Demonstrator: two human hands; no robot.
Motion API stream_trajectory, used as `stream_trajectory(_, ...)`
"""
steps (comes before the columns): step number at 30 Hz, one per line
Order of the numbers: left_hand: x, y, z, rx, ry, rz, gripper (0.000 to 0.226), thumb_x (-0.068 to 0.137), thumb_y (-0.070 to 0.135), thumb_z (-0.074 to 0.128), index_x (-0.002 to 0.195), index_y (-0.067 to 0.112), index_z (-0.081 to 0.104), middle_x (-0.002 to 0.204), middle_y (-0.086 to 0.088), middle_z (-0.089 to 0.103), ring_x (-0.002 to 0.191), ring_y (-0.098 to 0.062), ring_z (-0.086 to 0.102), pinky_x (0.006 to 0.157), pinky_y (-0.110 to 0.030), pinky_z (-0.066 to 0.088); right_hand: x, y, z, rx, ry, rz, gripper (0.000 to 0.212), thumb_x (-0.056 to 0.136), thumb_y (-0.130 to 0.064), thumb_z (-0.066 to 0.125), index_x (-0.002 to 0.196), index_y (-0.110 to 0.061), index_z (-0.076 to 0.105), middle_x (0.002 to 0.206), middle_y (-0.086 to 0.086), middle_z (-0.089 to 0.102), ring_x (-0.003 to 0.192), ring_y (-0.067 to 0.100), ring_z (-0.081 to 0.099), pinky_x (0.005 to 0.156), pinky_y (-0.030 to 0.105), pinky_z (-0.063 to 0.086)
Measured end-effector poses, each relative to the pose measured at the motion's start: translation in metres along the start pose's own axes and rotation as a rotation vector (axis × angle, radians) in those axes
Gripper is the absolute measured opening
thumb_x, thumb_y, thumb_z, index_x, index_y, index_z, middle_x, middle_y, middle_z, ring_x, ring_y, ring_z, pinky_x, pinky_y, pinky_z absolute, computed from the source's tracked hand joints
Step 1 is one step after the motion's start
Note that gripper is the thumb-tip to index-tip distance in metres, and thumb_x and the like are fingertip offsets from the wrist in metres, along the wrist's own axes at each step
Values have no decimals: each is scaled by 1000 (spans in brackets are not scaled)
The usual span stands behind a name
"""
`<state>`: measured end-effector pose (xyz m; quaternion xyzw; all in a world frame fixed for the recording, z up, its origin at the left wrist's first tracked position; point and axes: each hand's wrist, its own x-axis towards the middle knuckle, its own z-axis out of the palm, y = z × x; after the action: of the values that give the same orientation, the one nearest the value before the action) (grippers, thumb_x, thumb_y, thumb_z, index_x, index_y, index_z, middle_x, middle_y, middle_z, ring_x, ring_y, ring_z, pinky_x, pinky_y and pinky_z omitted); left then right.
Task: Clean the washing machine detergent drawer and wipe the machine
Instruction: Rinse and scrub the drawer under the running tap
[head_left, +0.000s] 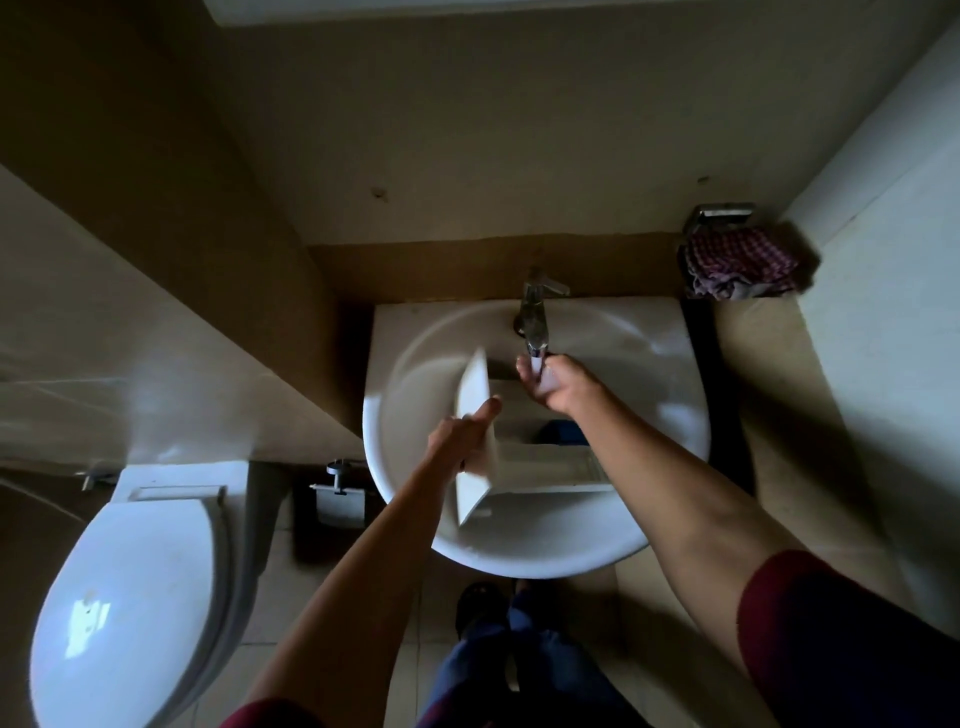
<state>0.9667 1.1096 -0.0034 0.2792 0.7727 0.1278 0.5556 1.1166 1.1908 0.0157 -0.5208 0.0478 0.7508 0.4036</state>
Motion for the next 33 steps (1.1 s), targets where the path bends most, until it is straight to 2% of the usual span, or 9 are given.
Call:
stream_trajectory(6,2,0,0,15,-8,-11,137,21,100,44,120,6,57,115,-17,64,101,-32,62,94,-44,51,17,9,1,145,8,12,22,100,-4,33,87,-4,51,59,9,61,57,15,57,42,18,49)
stream_trajectory(10,-12,7,-3,-6,1,12,117,37,92,51,112,4,64,111,-25,65,101,-35,64,90,-44,53,10,9,-10,49,-27,18,21,98,-3,38,83,-6,53,57,6,60,48,11,58,42,17,46)
stream_trajectory(13,-6,1,-2,-10,3,-1,124,28,95,51,109,2,67,109,-22,67,99,-33,67,76,-37,55,-12,6,-24,-376,-207,142,23,98,-7,43,88,-6,63,71,7,71,62,13,68,59,21,56)
stream_trajectory(16,-2,-1,-1,-14,-2,-23,121,23,94,51,105,7,67,103,-16,69,91,-31,68,79,-38,56,-35,-2,-35,-984,-348,218,19,96,-4,48,96,-6,67,84,7,73,76,15,71,73,27,58)
stream_trajectory(20,-13,4,-7,-18,-14,-2,100,40,87,62,99,7,66,99,-16,69,77,-27,63,74,-36,54,-46,-16,-45,-1369,-182,177,16,93,-8,56,105,-3,65,86,11,71,76,16,69,71,27,58)
stream_trajectory(23,-8,5,-11,40,7,13,116,32,86,65,110,0,65,88,-18,70,59,-26,61,56,-29,51,-38,-16,-46,-996,-13,-41,18,97,-16,51,106,-7,63,92,7,67,85,16,64,72,26,54)
stream_trajectory(27,-19,16,-22,161,64,33,88,57,74,71,100,-4,65,76,-15,62,47,-22,53,44,-21,38,-21,-7,-37,-266,-25,-15,25,101,-14,39,101,-2,62,77,10,73,86,20,65,66,26,58)
stream_trajectory(32,-16,16,-30,229,83,25,86,58,73,72,103,-1,66,83,-16,64,47,-20,55,38,-17,37,-3,2,-23,33,44,10,21,101,-11,40,94,1,56,79,18,66,91,26,61,79,35,54)
stream_trajectory(33,-15,15,-29,225,90,30,87,57,73,72,104,1,66,88,-15,66,49,-19,56,36,-16,36,2,4,-21,43,48,24,19,100,-11,41,93,0,55,75,19,67,87,26,63,74,33,56)
